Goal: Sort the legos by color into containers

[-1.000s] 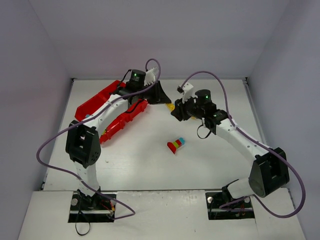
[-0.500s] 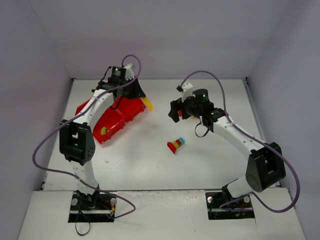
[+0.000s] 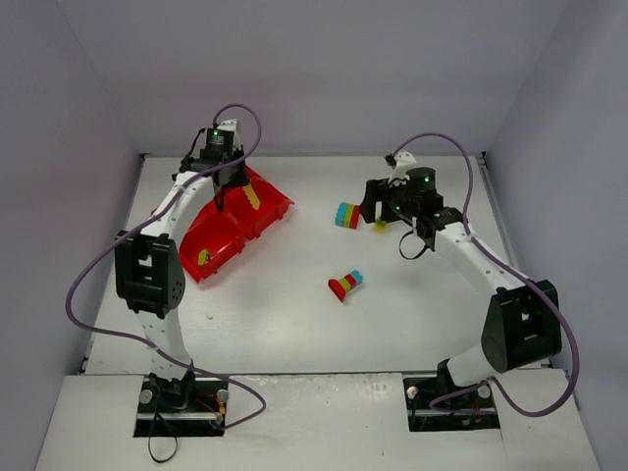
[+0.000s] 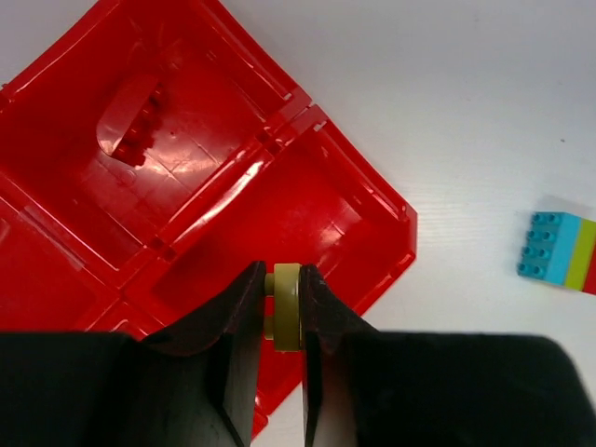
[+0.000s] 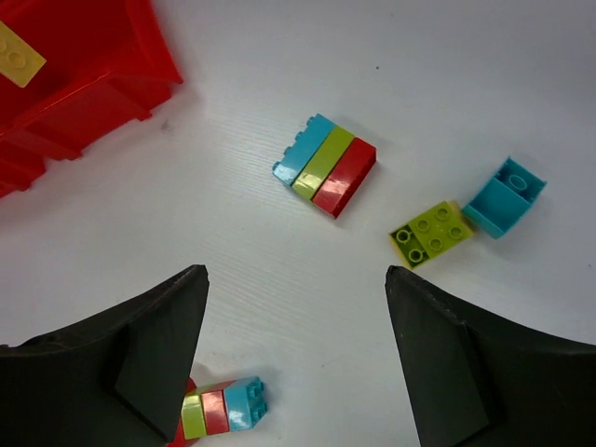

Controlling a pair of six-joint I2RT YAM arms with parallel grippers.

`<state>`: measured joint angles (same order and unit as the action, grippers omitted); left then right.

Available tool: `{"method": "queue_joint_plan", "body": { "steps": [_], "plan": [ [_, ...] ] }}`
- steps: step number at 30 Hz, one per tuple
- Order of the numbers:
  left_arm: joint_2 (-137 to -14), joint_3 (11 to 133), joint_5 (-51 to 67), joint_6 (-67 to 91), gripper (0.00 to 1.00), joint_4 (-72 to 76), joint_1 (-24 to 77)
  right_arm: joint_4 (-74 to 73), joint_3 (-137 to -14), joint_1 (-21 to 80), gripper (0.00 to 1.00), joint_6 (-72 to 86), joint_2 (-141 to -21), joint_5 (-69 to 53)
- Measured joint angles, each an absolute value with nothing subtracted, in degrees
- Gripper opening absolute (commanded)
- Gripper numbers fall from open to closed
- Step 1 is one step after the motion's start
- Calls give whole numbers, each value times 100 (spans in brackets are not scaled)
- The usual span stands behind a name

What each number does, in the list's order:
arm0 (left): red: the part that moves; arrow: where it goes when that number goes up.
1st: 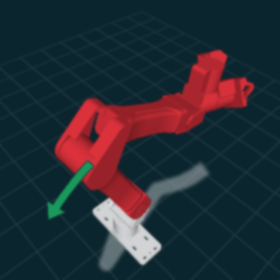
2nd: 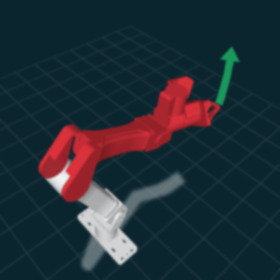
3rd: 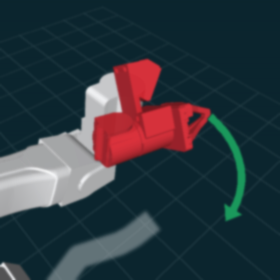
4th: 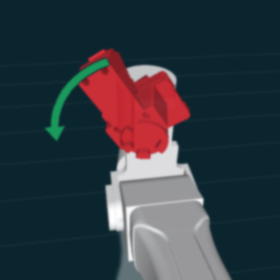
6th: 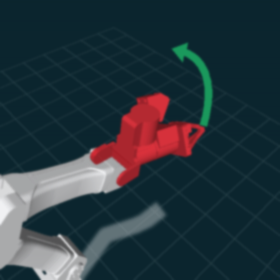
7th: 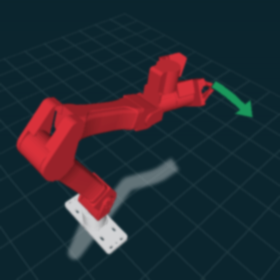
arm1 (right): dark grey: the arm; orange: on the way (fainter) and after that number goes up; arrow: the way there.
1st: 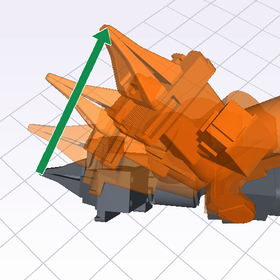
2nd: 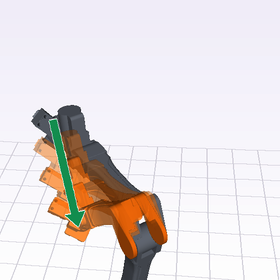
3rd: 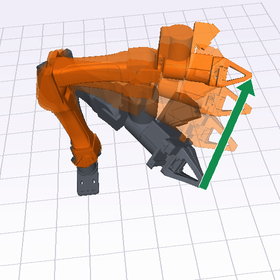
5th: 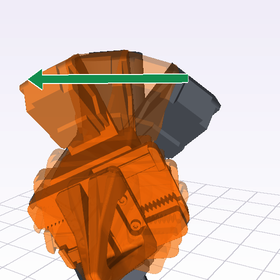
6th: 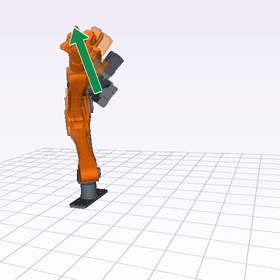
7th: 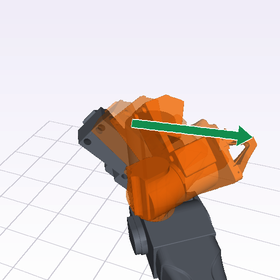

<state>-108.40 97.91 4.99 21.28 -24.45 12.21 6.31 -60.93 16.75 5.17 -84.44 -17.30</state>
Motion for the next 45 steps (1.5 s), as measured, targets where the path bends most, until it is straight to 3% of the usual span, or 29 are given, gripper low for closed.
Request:
{"method": "queue_joint_plan", "body": {
  "steps": [11, 22, 27, 38, 40, 42, 44, 45],
  "plan": [
    [-11552, 9981, 165, 1894, 41, -2346, 1157, 438, -6093, 1378, 72, 1280, -8761, -1048],
    [-11528, 10280, 213, 1815, 45, -2467, 1151, 121, -6648, 1304, 71, 2261, -9647, 231],
    [-11194, 10267, 408, 1852, 54, -2759, 1197, 82, -7212, 1247, 70, 2602, -10186, 598],
    [-10219, 9583, 578, 1896, 54, -3087, 1660, -185, -7966, 1160, 67, 3048, -11432, 917],
    [-10202, 9470, 604, 1916, 54, -3120, 1734, -220, -8086, 1153, 64, 3059, -11614, 943],
    [-10202, 9393, 613, 1929, 54, -3148, 1798, -239, -8180, 1131, 54, 3052, -11743, 961],
    [-10202, 9380, 613, 1931, 54, -3203, 1870, -239, -8239, 1100, 40, 3052, -11830, 965],
    [-10202, 9380, 611, 1931, 54, -3205, 1896, -248, -8261, 1085, 27, 3026, -11861, 967]
  ]
}}
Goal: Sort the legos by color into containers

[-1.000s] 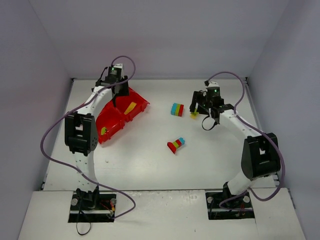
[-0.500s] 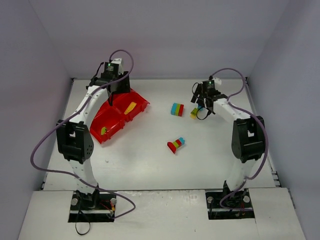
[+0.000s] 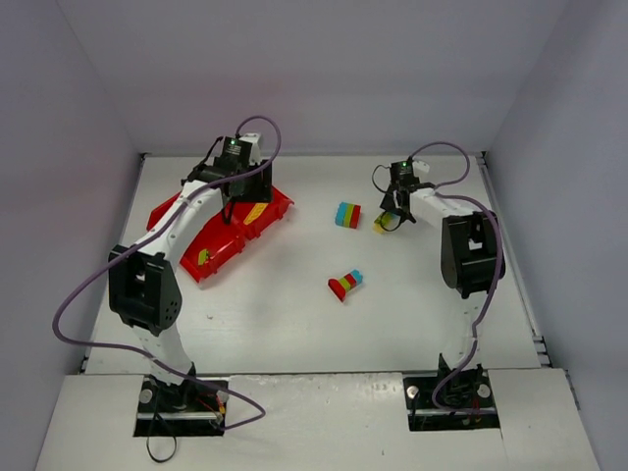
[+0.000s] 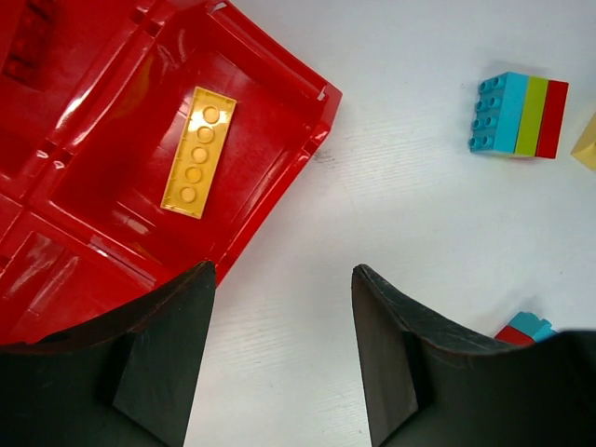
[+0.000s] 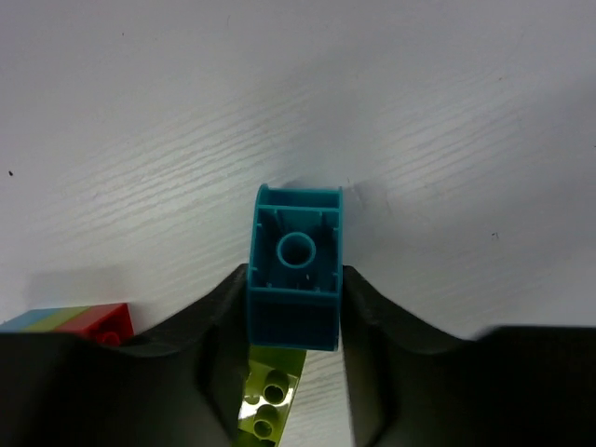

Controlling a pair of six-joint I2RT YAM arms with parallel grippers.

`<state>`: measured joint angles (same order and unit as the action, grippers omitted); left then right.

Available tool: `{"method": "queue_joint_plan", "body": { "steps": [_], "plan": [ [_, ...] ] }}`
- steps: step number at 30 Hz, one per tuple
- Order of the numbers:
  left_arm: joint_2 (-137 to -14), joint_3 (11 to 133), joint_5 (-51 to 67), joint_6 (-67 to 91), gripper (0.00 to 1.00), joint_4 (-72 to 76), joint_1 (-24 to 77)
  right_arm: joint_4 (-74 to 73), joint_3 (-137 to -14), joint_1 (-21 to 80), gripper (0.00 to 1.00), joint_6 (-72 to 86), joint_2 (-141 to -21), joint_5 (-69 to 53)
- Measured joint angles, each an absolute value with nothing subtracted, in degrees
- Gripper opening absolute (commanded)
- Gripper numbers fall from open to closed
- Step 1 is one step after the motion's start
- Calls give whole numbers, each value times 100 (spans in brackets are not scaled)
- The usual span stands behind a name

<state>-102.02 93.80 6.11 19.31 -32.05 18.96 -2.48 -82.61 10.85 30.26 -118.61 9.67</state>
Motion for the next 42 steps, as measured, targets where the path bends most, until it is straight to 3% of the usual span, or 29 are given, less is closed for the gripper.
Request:
{"method": "queue_joint_plan", "body": {
  "steps": [2, 3, 4, 11, 12, 22, 30, 42],
  "plan": [
    [-10200, 9380, 611, 1931, 54, -3208, 1964, -244, -8283, 1052, 13, 2969, -11878, 976],
    [-10200, 9380, 613, 1931, 54, -3214, 1999, -242, -8291, 1052, 1, 2958, -11878, 985],
    [-10200, 9380, 613, 1931, 54, -3221, 2029, -242, -8300, 1050, 0, 2906, -11876, 991],
    [-10213, 9463, 932, 1973, 54, -3253, 2106, -34, -8093, 1076, 0, 2001, -11581, 786],
    [-10226, 9529, 1013, 2001, 68, -3269, 2106, 213, -7642, 1212, 0, 1470, -10770, 414],
    [-10516, 10158, 2840, 3216, 77, -2908, 2093, 1413, -6272, 1955, 0, 134, -8519, -1568],
    [-10785, 10143, 4036, 4689, 77, -1752, 2102, 1651, -6036, 2366, 0, -3, -8425, -2261],
    [-10967, 9983, 4707, 5671, 77, -884, 2285, 1743, -6040, 2477, 0, -34, -8425, -2451]
  ]
}}
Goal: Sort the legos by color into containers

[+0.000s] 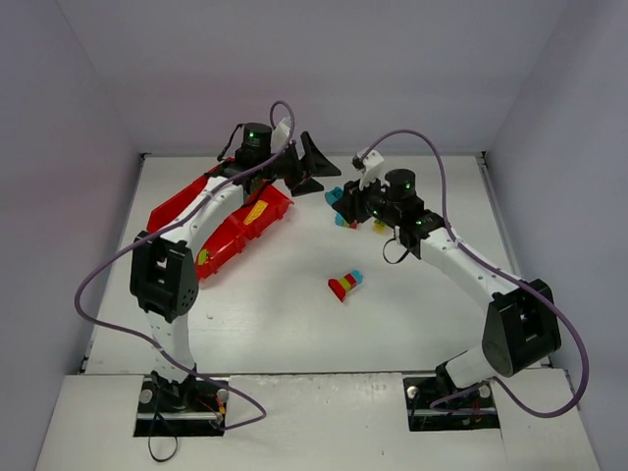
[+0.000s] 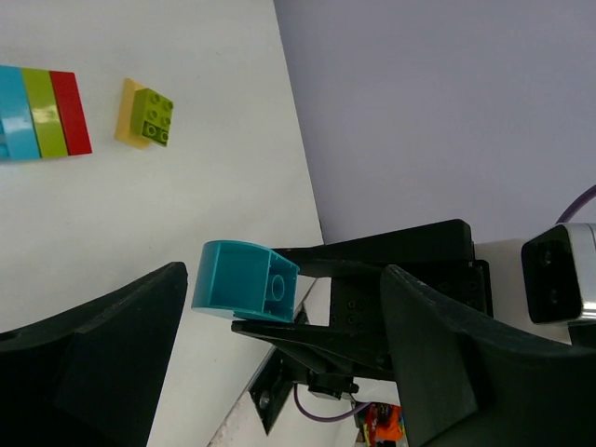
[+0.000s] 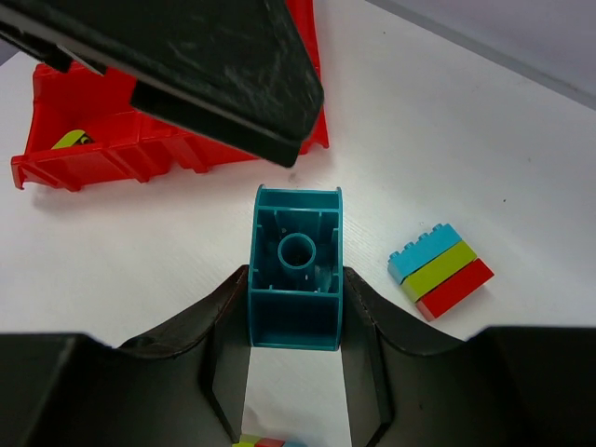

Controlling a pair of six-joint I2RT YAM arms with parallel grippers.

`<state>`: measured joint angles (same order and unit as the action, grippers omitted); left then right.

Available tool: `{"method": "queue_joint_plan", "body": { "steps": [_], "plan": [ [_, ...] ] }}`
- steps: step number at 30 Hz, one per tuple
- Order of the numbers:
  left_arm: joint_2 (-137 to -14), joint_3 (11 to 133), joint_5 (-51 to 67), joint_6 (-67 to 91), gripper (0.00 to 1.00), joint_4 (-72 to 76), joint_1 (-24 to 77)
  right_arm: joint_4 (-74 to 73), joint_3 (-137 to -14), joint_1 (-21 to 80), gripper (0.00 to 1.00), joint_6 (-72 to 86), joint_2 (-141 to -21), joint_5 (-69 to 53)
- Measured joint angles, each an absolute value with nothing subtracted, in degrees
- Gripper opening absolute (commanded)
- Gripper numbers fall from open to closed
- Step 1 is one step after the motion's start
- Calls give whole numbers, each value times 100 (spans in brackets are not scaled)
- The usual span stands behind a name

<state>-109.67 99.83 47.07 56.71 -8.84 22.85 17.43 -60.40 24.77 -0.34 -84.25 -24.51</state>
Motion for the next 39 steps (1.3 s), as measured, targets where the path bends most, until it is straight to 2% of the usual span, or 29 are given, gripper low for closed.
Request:
{"method": "queue_joint_plan", "body": {
  "steps": [14, 17, 21, 22, 24, 25, 27, 28, 30, 31, 34, 36, 39],
  "plan": [
    [-11179, 9904, 4947, 5784, 76, -862, 2445, 1820, -6117, 2486, 1, -67, -8425, -2451],
    [-11194, 9878, 4991, 5841, 67, -862, 2445, 1894, -6130, 2486, 1, -73, -8425, -2451],
    [-11194, 9859, 5089, 5968, 43, -781, 2447, 1962, -6143, 2486, 3, -73, -8427, -2447],
    [-11194, 9845, 5072, 5979, 33, -751, 2447, 1975, -6154, 2486, 4, -75, -8427, -2443],
    [-11194, 9771, 5092, 6047, 23, -589, 2427, 1990, -6195, 2480, 5, -73, -8427, -2416],
    [-11194, 9751, 5103, 6066, 12, -526, 2414, 1994, -6198, 2480, 8, -71, -8431, -2403],
    [-11194, 9684, 5120, 6145, 3, -360, 2410, 2001, -6202, 2480, 19, -73, -8431, -2383],
    [-11194, 9664, 5120, 6171, 0, -309, 2410, 1997, -6202, 2480, 40, -73, -8434, -2377],
    [-11194, 9592, 5127, 6208, 0, -196, 2403, 2008, -6204, 2482, 59, -32, -8455, -2368],
    [-11194, 9568, 5124, 6219, 0, -167, 2403, 2018, -6204, 2491, 71, -19, -8468, -2366],
    [-11159, 9419, 5120, 6213, 0, -104, 2355, 2018, -6204, 2519, 85, -1, -8508, -2359],
    [-11096, 9312, 5087, 6121, 0, -156, 2259, 2008, -6206, 2519, 91, 36, -8519, -2355],
    [-10884, 9181, 4866, 5717, 0, -668, 1881, 1988, -6206, 2515, 93, 141, -8519, -2333]
  ]
}}
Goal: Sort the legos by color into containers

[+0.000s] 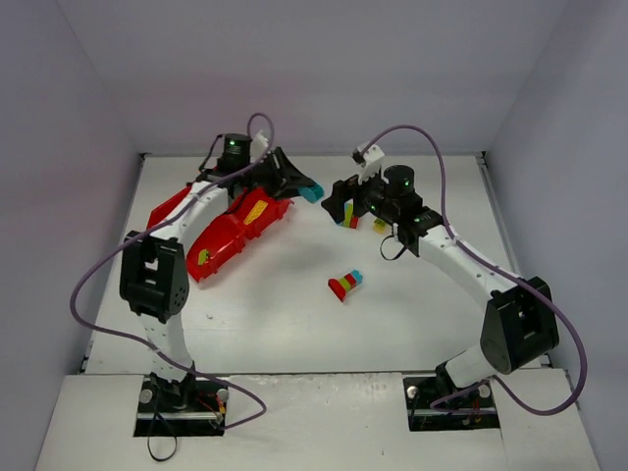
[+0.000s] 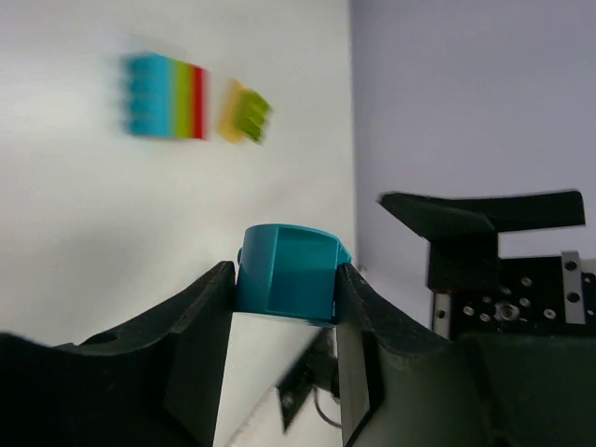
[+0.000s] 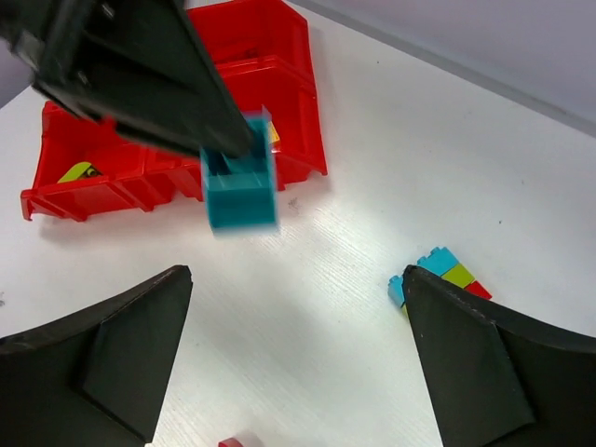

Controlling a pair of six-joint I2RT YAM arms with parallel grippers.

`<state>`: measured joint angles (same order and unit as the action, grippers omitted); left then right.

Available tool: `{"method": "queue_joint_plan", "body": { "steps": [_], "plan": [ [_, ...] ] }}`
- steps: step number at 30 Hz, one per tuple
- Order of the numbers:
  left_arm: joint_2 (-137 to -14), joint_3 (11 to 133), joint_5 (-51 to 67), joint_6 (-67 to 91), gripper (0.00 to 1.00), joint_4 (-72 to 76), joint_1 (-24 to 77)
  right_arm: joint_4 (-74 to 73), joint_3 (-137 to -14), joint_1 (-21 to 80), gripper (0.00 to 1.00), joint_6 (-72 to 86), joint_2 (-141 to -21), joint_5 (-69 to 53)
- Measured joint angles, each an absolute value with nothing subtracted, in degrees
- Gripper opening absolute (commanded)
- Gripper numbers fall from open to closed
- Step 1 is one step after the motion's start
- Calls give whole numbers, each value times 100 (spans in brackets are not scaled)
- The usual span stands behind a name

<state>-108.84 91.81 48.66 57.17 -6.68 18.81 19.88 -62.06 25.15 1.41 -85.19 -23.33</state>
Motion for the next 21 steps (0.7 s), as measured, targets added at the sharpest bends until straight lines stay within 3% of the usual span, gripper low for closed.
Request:
{"method": "queue_joint_plan", "body": {
  "steps": [1, 7, 13, 21],
  "plan": [
    [-10787, 9159, 4727, 5516, 0, -891, 1695, 1975, -6206, 2508, 100, 185, -8519, -2318],
    [-9883, 9131, 3135, 3968, 0, -2488, 456, 1785, -6228, 2235, 100, 812, -8586, -2202],
    [-9028, 8667, 1177, 2965, 0, -3151, -183, 1406, -6311, 1621, 100, 1433, -8984, -2233],
    [-9452, 7985, -209, 2565, 0, -3092, -639, 976, -6311, 1621, 100, 1544, -9021, -1887]
  ]
}}
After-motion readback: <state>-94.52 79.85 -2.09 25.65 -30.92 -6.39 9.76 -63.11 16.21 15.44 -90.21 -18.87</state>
